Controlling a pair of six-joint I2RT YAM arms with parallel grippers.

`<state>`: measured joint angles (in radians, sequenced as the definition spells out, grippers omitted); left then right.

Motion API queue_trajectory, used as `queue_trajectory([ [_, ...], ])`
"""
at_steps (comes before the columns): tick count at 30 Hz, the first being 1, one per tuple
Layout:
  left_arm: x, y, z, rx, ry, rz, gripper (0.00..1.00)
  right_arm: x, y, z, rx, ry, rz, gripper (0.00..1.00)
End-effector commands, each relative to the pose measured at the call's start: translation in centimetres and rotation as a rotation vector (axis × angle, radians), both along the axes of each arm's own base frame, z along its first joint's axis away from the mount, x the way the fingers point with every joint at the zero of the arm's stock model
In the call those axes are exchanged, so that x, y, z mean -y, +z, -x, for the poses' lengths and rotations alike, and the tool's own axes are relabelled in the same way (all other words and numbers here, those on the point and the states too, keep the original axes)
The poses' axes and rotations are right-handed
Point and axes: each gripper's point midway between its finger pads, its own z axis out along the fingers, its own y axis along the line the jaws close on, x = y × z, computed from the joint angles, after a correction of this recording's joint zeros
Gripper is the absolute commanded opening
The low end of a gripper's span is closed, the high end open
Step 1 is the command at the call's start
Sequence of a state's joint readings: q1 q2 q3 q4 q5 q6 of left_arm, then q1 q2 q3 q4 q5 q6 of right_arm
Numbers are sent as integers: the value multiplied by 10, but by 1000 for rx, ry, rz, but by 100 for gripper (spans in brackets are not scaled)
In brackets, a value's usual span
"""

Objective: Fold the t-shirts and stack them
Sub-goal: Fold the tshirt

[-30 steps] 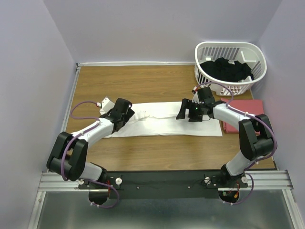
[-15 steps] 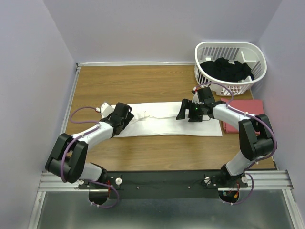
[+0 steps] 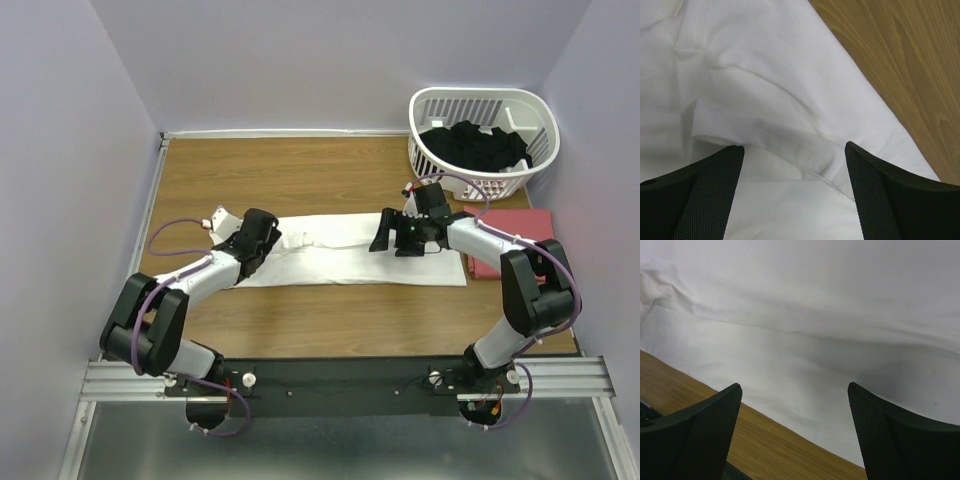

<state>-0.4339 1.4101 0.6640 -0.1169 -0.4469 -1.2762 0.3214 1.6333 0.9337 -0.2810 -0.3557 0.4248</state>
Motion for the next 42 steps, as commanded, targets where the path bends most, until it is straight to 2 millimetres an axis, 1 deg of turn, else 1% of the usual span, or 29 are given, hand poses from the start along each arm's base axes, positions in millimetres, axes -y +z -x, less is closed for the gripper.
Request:
queue_trajectory([
  [1,-8,16,-20,76,67,-38,89,-2,3,4,10,28,-11,93],
  [7,-14,20,-37,89,87,-53,89,-4,4,4,15,39,-15,93],
  [12,-24,7,-53,50,94,-86,88,-4,5,4,18,52,-19,93],
  [14,-28,6,-58,48,99,-91,89,-7,6,6,20,70,-30,93],
  [17,-32,14,-69,73,102,-92,89,-11,10,7,35,118,-49,93],
  [21,-31,27,-82,98,80,-102,89,-19,12,7,32,163,-82,93],
  [23,-30,32,-83,105,72,-97,89,-20,12,5,34,166,-87,93],
  [24,-31,32,-81,103,69,-96,88,-18,9,4,29,154,-73,93],
  [25,-31,40,-78,114,65,-85,88,-16,9,3,32,141,-61,92],
  [27,-34,44,-69,102,68,-87,89,-6,4,-1,43,95,-6,92],
  [28,-38,49,-59,98,69,-89,89,3,6,-6,62,44,36,92],
  [30,-41,50,-45,85,63,-88,89,14,-2,-2,55,-2,82,91],
  [31,-45,47,-30,59,64,-91,89,19,1,-1,62,-30,92,88],
  [32,-48,44,-21,43,70,-93,88,29,-2,-2,63,-67,120,86],
  [33,-51,40,-9,31,70,-92,88,35,-9,5,45,-83,135,82],
  [34,-53,37,-1,19,66,-93,88,40,-11,6,36,-111,144,80],
  [35,-56,30,9,-7,65,-99,87,46,-11,8,39,-131,156,77],
  [36,-58,22,21,-25,62,-92,86,55,-15,10,38,-159,189,72],
  [38,-63,12,35,-52,67,-94,86,63,-15,10,45,-180,219,66],
  [39,-67,4,45,-68,80,-90,86,68,-15,10,46,-196,246,60],
  [40,-71,0,48,-76,93,-88,85,72,-14,8,55,-208,266,58],
  [42,-76,-4,51,-75,106,-79,85,78,-16,9,51,-223,293,57],
])
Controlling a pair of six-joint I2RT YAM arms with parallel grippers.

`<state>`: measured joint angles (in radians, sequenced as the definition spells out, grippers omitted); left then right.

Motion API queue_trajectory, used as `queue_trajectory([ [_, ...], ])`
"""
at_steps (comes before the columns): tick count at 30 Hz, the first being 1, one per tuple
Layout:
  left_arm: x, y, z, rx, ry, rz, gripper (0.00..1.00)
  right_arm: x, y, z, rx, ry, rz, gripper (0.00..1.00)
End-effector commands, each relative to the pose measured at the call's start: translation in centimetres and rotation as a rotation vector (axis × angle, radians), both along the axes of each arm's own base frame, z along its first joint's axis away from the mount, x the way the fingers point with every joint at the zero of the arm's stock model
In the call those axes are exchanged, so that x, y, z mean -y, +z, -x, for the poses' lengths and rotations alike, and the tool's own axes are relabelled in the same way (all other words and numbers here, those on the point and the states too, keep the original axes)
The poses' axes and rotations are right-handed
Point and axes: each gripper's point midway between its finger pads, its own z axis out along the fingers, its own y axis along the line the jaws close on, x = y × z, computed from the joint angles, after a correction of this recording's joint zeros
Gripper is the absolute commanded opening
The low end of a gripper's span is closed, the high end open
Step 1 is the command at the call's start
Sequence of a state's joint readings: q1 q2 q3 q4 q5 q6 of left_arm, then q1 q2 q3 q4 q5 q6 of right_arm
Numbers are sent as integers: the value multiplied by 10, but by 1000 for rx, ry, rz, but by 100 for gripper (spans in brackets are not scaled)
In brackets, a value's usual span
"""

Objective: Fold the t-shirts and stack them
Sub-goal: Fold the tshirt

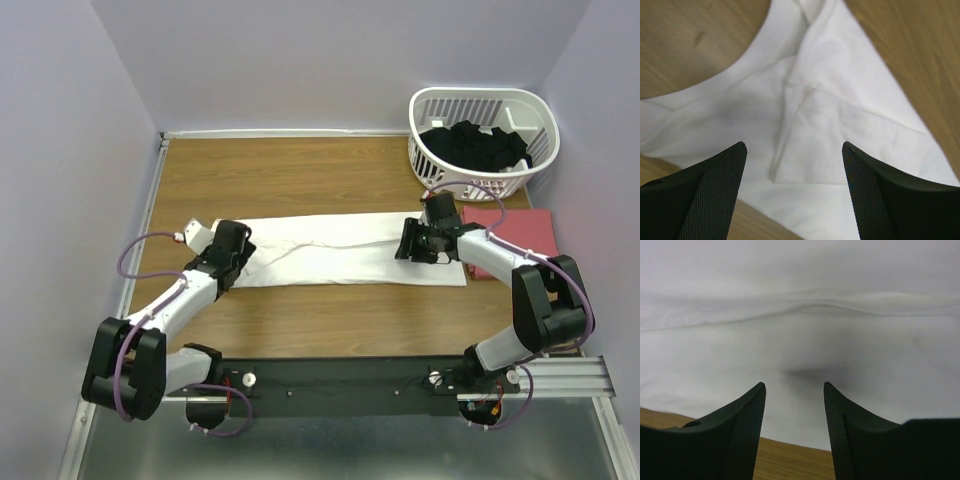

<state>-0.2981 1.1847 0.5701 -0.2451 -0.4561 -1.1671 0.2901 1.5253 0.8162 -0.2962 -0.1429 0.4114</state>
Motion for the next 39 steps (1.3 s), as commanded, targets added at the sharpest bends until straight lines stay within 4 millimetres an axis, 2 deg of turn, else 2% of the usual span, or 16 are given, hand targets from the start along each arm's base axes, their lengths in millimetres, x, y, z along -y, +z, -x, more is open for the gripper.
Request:
queue_trajectory([
  [1,-17,-21,23,-64,49,3,84,26,-2,-2,13,-84,113,57],
  [7,-36,-36,13,-101,94,11,84,37,-21,4,-44,-114,174,58],
  [12,-44,-43,-6,-135,93,19,83,21,-37,29,-146,-92,79,58],
  [15,-58,-42,-28,-160,112,1,82,10,-41,53,-205,-71,24,59],
  [18,-60,-26,-78,-145,73,-14,82,-2,-44,85,-276,-43,-14,61],
  [20,-59,-23,-98,-153,42,-33,81,-12,-43,100,-304,-19,-40,62],
  [21,-56,-38,-106,-198,16,-35,82,-26,-40,114,-322,31,-66,63],
  [22,-54,-21,-133,-161,-21,-52,81,-34,-40,122,-344,35,-80,64],
  [24,-51,-24,-151,-178,-68,-67,81,-56,-40,145,-379,114,-88,66],
  [27,-48,-27,-198,-158,-111,-89,79,-87,-34,166,-412,189,-107,70],
  [30,-45,-25,-228,-142,-197,-139,80,-112,-18,168,-405,266,-157,71],
  [31,-42,-19,-247,-116,-227,-150,80,-117,-10,165,-390,283,-178,71],
  [32,-44,-18,-250,-134,-247,-174,81,-122,-3,162,-370,305,-194,71],
  [35,-54,15,-267,-84,-236,-244,83,-128,33,134,-217,332,-178,72],
  [38,-63,77,-270,15,-182,-322,84,-109,51,100,-60,316,-36,71],
  [39,-63,87,-269,29,-177,-334,84,-106,55,94,-37,319,-19,71],
])
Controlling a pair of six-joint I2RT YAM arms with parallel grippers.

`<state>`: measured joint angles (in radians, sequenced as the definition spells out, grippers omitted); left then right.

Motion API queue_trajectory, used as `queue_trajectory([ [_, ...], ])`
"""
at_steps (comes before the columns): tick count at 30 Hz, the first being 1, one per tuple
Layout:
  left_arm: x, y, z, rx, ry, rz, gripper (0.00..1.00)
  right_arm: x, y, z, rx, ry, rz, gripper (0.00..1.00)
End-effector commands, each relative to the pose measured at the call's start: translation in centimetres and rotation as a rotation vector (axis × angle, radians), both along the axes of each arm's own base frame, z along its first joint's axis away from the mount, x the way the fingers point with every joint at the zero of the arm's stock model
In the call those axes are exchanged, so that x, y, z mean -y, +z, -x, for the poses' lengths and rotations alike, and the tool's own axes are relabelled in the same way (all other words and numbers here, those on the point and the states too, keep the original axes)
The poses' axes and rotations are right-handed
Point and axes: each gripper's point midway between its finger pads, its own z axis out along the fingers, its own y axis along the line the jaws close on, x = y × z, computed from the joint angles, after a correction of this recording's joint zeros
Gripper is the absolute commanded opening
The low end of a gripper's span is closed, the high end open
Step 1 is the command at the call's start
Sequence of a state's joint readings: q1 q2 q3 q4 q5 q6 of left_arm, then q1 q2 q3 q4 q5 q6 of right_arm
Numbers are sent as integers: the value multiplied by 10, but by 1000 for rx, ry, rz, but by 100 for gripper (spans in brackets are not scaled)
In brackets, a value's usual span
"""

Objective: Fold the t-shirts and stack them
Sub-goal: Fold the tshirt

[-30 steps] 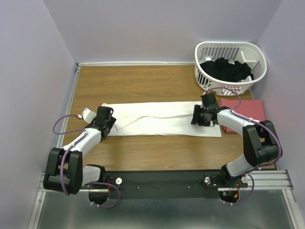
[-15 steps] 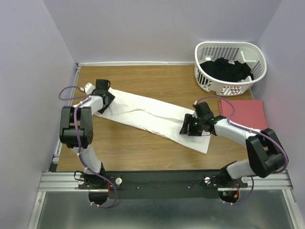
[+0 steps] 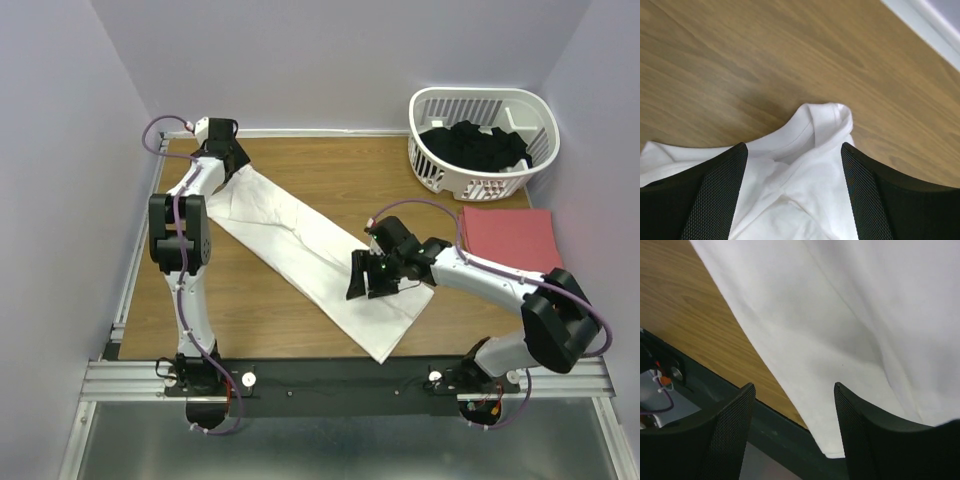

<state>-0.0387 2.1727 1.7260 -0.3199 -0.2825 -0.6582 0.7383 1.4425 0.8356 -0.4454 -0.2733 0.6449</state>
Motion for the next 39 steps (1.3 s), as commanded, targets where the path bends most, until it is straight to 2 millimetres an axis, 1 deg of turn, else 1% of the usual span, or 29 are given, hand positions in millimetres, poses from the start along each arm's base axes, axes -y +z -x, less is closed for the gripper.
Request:
queue_trajectory([
  [1,-9,82,1,118,10,-127,84,24,30,-37,208,21,118,71],
  [2,-5,91,4,123,8,-143,84,25,35,-44,227,21,116,69],
  [3,7,99,8,129,-3,-158,84,28,34,-49,228,20,125,68],
  [4,8,112,19,128,17,-193,84,35,34,-57,243,11,142,65],
  [5,13,116,27,123,16,-207,85,39,34,-63,251,3,153,63],
  [6,31,117,35,119,-11,-215,85,45,30,-67,257,-6,180,63],
  [7,38,133,45,146,-15,-213,85,48,28,-68,259,-13,194,60],
  [8,47,117,59,112,-31,-201,85,51,25,-69,258,-8,205,59],
  [9,59,124,71,128,-63,-172,85,55,18,-68,243,-2,219,57],
  [10,68,118,81,117,-85,-158,85,55,14,-69,240,5,228,55],
  [11,84,93,99,70,-117,-141,85,56,11,-69,240,27,237,52],
  [12,94,85,109,52,-144,-128,85,53,10,-68,234,49,227,51],
  [13,107,83,120,51,-188,-96,84,51,6,-67,228,66,225,51],
  [14,121,59,138,0,-231,-91,84,50,2,-66,223,86,223,50],
  [15,128,50,148,-22,-250,-74,84,48,1,-66,220,95,216,50],
  [16,138,33,163,-58,-278,-40,84,45,-2,-65,211,106,199,47],
  [17,150,29,170,-62,-305,-26,84,43,-8,-63,196,118,199,47],
  [19,160,12,181,-87,-325,-16,83,40,-17,-59,164,130,184,46],
  [21,166,-3,185,-120,-338,-8,83,35,-21,-55,149,143,157,46],
  [23,168,-8,179,-116,-335,-10,83,34,-27,-51,130,151,142,46],
  [24,169,-15,176,-131,-331,-20,83,33,-32,-46,110,160,135,46],
  [26,172,-13,167,-120,-327,-25,82,35,-38,-40,93,161,133,46],
  [28,173,-16,162,-125,-325,-30,81,36,-42,-36,76,158,127,46],
  [31,176,-34,158,-180,-326,-47,75,32,-48,-24,32,151,85,46],
  [32,175,-35,158,-196,-325,-51,73,31,-49,-22,23,151,73,46],
  [34,168,-30,160,-208,-286,-78,68,31,-52,-16,4,142,58,46],
  [36,162,-19,158,-180,-257,-88,68,31,-52,-15,6,136,56,46],
  [37,155,-6,155,-138,-227,-105,68,33,-54,-14,4,133,57,46],
  [39,145,4,150,-103,-192,-118,68,33,-54,-13,1,134,56,46],
])
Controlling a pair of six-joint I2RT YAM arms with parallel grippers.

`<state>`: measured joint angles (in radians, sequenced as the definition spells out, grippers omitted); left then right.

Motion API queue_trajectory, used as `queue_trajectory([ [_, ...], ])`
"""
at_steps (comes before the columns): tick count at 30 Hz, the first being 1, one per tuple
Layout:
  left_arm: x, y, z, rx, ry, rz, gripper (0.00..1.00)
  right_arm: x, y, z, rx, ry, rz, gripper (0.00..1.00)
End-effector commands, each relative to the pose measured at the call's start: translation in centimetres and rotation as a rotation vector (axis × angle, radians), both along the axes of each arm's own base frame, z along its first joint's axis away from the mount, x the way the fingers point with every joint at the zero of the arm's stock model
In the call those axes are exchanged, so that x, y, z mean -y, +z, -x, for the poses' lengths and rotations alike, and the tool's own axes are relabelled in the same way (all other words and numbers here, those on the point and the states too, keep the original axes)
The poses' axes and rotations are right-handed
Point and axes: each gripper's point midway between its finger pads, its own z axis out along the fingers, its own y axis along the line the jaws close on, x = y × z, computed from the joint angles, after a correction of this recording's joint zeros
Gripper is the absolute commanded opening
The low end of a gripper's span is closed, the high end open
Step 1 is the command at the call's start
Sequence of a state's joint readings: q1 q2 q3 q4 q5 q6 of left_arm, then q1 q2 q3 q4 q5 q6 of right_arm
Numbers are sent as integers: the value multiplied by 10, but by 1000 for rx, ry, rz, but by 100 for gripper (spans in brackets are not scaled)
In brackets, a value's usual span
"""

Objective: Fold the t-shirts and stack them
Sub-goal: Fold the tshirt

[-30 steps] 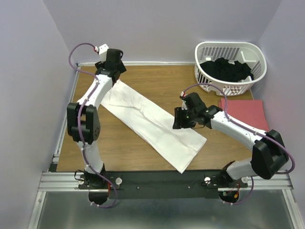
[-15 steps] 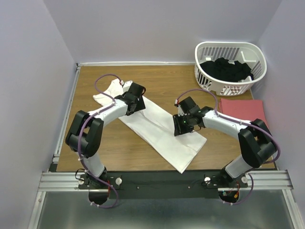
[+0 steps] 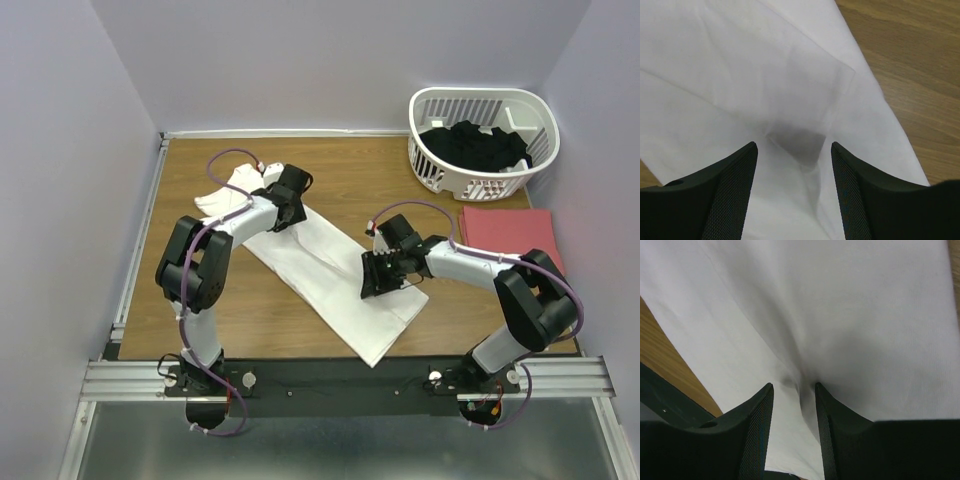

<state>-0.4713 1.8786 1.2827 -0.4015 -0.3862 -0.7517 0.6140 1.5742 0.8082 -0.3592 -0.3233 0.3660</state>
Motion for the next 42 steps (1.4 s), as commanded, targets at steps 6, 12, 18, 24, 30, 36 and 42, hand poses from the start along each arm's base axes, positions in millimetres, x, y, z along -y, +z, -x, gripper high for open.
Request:
queue_trajectory([
  [6,-63,37,-50,120,142,-61,68,5,-14,24,-81,-5,-9,46],
  [12,-76,12,-82,51,137,-103,66,4,-14,33,-107,-7,-29,46],
  [18,-68,-22,-77,-53,114,-84,59,3,-15,40,-130,-12,-45,46],
  [24,-39,-47,-84,-108,14,-26,55,3,-19,46,-149,-34,-54,46],
  [30,16,-46,-118,-78,-124,-20,54,8,-23,51,-164,-87,-48,47],
  [36,73,-38,-153,-5,-239,38,52,0,-21,42,-159,-164,-82,53],
  [42,110,-15,-181,150,-323,144,65,-30,1,7,-98,-191,-168,64],
])
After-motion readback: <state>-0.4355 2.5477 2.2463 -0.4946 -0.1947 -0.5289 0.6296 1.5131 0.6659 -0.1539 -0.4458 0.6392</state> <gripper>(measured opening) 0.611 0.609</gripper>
